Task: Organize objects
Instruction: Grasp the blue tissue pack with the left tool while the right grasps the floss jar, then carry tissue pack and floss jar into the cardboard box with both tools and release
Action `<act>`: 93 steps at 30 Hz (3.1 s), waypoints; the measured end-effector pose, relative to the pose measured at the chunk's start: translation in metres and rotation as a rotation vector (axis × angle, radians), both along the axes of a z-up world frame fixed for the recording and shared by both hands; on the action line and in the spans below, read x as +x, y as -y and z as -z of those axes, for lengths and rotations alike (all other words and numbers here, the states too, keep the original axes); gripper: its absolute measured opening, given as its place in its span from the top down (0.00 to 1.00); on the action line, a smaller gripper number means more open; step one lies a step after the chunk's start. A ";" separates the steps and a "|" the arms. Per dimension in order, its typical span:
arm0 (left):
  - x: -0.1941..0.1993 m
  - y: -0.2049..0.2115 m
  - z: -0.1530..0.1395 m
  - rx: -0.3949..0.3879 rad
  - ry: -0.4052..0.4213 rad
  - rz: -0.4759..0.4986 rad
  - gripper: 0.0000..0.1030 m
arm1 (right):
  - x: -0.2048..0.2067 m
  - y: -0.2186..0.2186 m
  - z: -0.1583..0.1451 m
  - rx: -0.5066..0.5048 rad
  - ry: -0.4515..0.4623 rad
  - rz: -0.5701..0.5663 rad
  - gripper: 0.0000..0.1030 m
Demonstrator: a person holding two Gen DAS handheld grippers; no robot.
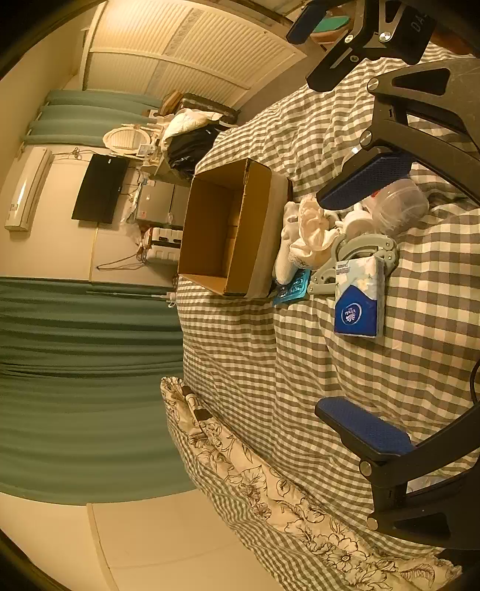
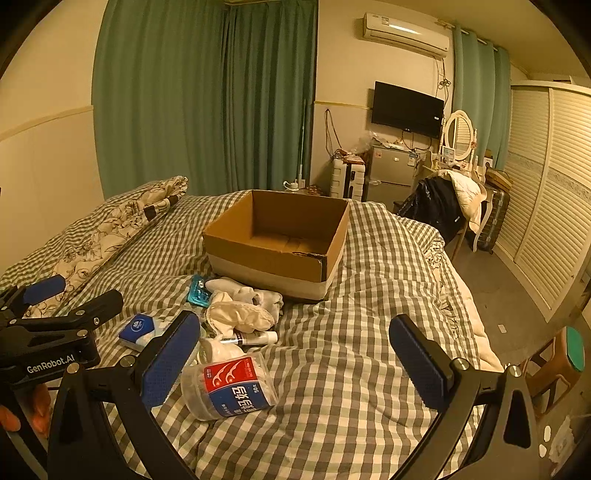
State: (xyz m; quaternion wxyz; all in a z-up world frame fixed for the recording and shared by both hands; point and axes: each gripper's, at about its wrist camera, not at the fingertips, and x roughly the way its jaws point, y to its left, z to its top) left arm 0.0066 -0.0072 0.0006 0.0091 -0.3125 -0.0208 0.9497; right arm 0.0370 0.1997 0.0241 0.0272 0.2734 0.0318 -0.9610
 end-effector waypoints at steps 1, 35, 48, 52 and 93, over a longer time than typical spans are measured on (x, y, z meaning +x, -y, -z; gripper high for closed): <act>0.000 0.000 0.000 -0.003 0.001 0.001 0.00 | 0.000 0.000 0.000 0.001 0.000 -0.002 0.00; -0.013 0.028 0.044 -0.016 0.114 -0.021 0.00 | -0.028 0.031 0.065 0.034 0.200 -0.156 0.01; -0.029 0.031 0.075 -0.008 0.202 -0.014 0.00 | -0.047 0.049 0.104 0.044 0.344 -0.242 0.03; -0.033 0.030 0.080 -0.003 0.224 -0.002 0.00 | -0.055 0.051 0.115 0.044 0.381 -0.246 0.03; -0.066 -0.009 -0.021 -0.039 0.038 0.167 0.26 | -0.051 -0.010 -0.015 0.051 0.033 -0.152 0.12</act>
